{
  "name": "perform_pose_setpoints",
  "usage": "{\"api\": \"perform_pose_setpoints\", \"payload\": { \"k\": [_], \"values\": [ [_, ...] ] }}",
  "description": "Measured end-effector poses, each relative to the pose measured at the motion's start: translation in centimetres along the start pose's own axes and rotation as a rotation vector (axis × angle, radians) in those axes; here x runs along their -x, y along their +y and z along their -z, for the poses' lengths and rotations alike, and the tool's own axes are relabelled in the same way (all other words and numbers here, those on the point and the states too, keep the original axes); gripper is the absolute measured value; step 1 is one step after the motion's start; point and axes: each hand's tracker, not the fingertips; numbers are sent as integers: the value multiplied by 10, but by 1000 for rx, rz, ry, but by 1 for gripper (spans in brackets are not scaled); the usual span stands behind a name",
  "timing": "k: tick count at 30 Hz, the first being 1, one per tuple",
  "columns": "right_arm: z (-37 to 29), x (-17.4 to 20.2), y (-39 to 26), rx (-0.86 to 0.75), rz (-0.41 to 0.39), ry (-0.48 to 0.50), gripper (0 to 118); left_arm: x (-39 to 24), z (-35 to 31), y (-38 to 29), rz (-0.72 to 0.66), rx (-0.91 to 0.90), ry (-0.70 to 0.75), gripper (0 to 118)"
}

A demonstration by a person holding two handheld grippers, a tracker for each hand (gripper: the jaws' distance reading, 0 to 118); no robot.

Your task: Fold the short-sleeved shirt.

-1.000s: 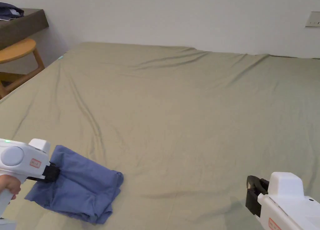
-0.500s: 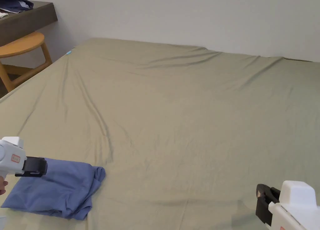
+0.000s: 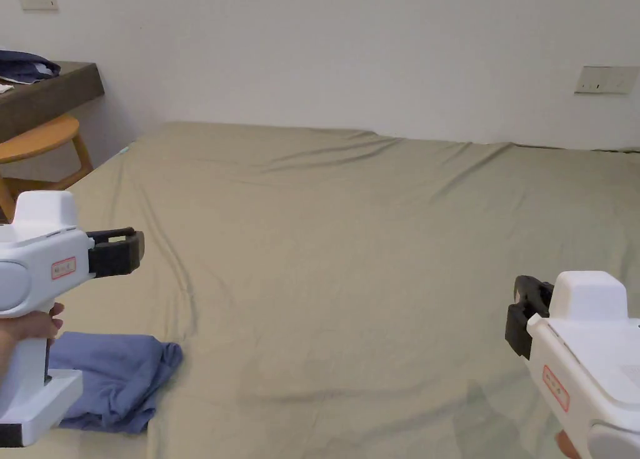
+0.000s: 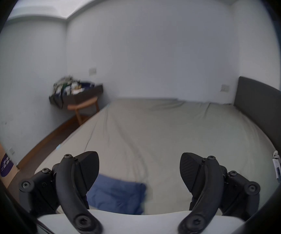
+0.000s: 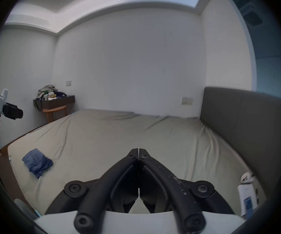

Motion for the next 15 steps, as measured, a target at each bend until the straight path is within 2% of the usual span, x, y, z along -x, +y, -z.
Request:
{"api": "perform_pose_setpoints", "payload": {
  "k": [7,8,10,11,14,15],
  "values": [
    [-36,-29,27,-135,-39,-92,2,-100,-48,3,10,-286,-86,97],
    [-40,-33,28,-146,-35,-100,2,-113,-51,0,20,-313,-90,96],
    [-47,-40,30,-159,-24,-109,2,-135,-55,-11,8,-358,-83,84],
    [-49,-44,30,-166,-20,-115,2,-145,-56,-16,-3,-372,-99,73],
    [-57,-51,29,-177,-25,-140,2,-164,-51,-33,-33,-405,-138,0],
    [-59,-54,28,-179,-21,-142,2,-170,-49,-38,-30,-408,-143,0]
  ]
}}
